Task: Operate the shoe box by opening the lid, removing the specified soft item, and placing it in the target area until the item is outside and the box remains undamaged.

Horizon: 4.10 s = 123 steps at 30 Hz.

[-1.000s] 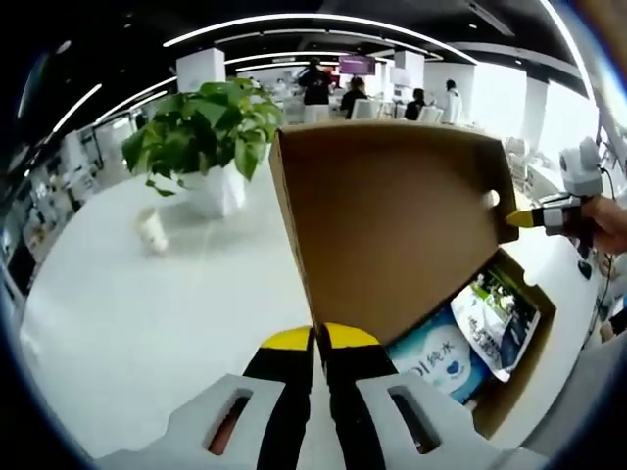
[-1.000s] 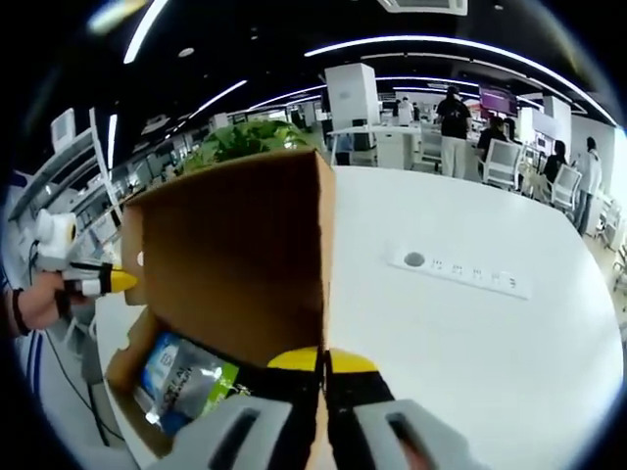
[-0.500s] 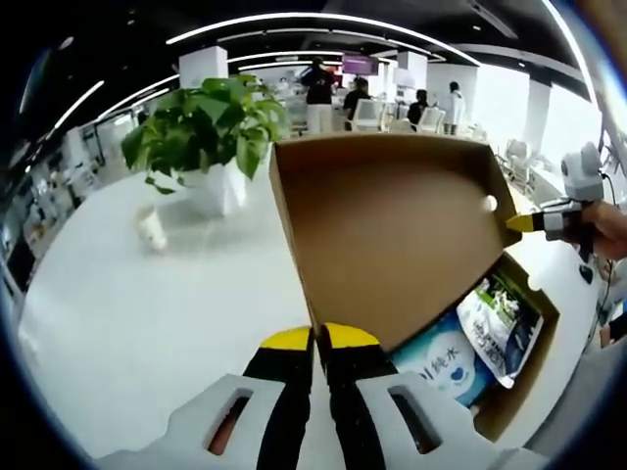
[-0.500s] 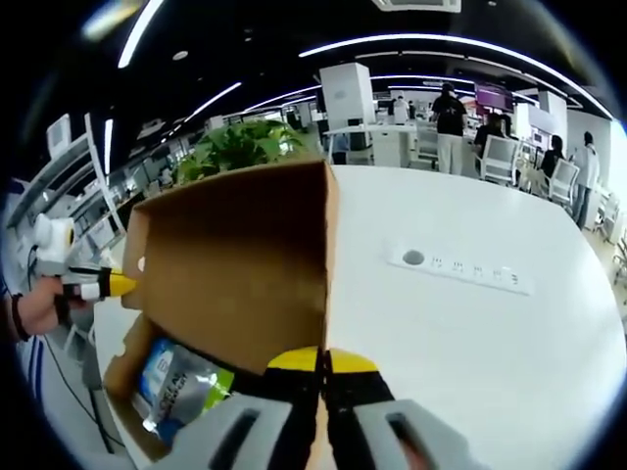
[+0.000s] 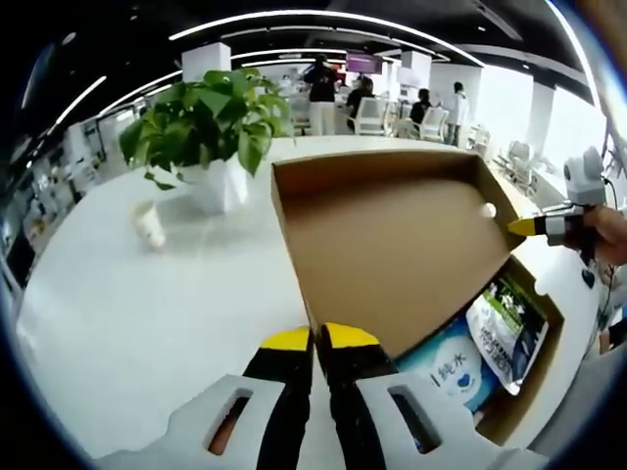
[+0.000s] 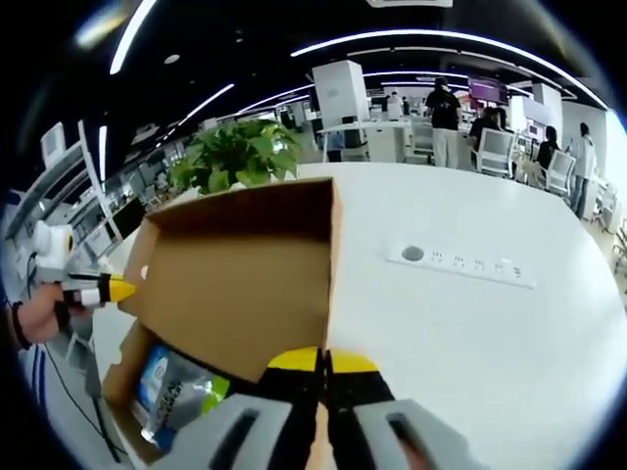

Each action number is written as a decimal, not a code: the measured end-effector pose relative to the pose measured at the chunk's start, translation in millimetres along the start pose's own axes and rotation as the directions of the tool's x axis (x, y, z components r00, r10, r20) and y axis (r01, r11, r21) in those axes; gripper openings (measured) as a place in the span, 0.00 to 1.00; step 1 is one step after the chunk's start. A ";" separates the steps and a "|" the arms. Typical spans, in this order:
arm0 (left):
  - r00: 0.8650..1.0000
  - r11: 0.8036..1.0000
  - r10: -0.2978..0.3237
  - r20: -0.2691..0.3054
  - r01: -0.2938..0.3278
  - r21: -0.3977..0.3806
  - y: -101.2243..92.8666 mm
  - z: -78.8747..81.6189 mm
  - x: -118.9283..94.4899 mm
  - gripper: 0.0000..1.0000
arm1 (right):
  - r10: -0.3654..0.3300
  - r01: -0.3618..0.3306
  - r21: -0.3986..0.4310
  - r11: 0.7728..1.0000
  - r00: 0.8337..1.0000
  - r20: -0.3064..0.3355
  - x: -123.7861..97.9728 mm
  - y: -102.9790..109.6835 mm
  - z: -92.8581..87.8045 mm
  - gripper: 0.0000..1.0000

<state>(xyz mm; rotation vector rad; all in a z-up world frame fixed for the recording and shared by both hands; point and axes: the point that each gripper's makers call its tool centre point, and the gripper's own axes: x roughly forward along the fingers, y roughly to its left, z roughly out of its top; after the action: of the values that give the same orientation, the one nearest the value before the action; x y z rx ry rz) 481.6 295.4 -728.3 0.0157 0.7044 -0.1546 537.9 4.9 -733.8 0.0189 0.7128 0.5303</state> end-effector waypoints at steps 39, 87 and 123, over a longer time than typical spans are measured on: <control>0.999 1.000 0.001 -0.048 -0.002 -0.018 6.4 -6.1 23.6 0.04 | -0.011 0.014 0.060 0.998 0.999 -0.047 17.0 -3.1 -16.8 0.00; 0.996 1.000 -0.015 -0.089 0.014 -0.017 3.2 -14.6 29.3 0.09 | 0.034 -0.018 0.165 0.986 0.995 -0.097 12.8 -5.1 -32.3 0.05; 0.999 0.993 -0.033 0.028 0.036 -0.111 -3.0 -18.2 -39.8 0.21 | 0.072 -0.071 0.100 0.992 0.997 -0.016 -56.3 -5.0 -52.7 0.37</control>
<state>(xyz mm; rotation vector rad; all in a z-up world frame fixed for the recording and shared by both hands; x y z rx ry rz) 439.5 299.1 -716.4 -0.1055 0.6870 -0.1477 471.7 -34.4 -740.1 0.1331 0.7591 0.5637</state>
